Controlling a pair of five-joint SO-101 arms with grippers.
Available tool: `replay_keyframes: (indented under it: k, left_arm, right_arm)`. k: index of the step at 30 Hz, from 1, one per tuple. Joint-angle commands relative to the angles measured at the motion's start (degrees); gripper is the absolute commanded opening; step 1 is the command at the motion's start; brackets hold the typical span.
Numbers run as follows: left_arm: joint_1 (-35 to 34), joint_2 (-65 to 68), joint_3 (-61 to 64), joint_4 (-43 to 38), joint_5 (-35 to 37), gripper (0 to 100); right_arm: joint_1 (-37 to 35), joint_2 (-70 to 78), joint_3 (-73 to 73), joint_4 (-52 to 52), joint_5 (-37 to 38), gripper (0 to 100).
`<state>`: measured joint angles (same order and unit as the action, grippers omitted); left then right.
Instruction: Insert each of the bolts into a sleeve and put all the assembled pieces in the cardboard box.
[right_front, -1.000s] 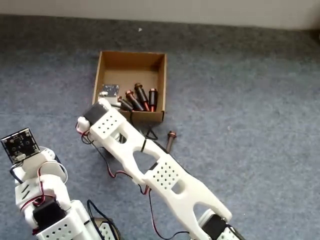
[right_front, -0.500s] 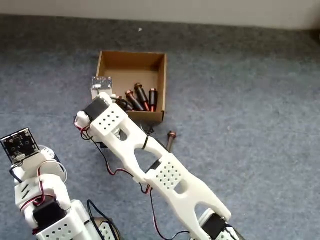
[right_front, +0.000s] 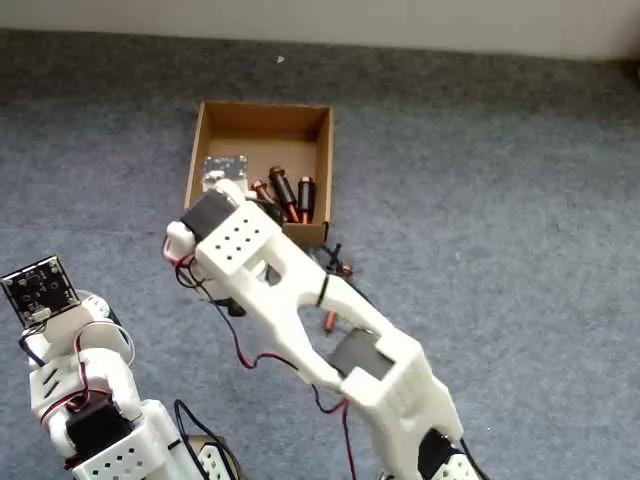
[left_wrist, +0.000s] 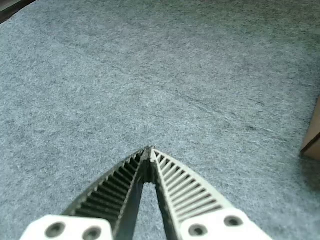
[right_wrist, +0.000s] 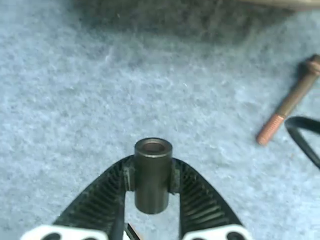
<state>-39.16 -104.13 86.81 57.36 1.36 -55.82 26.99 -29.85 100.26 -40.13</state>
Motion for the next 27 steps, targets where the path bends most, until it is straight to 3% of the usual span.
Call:
replay_keyframes:
  k: [1, 13, 18, 27]
  left_arm:
    - [-0.7, -0.4, -0.4, -1.2, 0.4, 1]
    - [-0.7, -0.3, -0.4, -1.1, 0.4, 1]
    - [-0.7, -0.3, -0.4, -1.1, 0.4, 1]
    - [-0.7, -0.3, -0.4, -1.1, 0.4, 1]
  right_arm:
    - [1.6, -12.6, 8.3, 0.9, 0.9, 0.5]
    - [11.2, -39.1, 28.6, 0.7, 1.1, 0.5]
    - [14.6, -48.0, 36.3, 0.5, 8.2, 0.5]
    - [24.6, -55.3, 45.4, -1.4, 11.0, 0.5]
